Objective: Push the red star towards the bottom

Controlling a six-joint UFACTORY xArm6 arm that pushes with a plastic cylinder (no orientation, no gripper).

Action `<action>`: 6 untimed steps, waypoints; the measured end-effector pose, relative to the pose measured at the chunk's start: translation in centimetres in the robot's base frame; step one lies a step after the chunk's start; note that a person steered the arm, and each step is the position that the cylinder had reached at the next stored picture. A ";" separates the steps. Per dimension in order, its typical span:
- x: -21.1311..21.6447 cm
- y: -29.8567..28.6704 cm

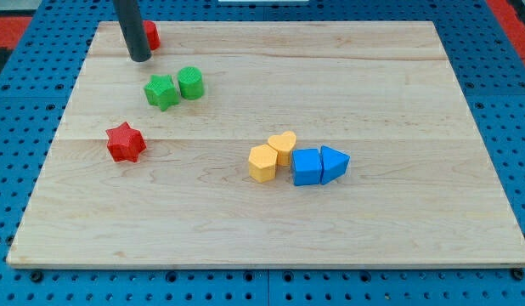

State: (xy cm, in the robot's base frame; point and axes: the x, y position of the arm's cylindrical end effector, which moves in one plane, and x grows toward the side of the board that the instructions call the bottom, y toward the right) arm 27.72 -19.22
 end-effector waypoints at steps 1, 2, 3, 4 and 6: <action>0.1 0.0; 1.1 0.0; 2.9 0.0; 8.4 -1.3; 20.2 1.4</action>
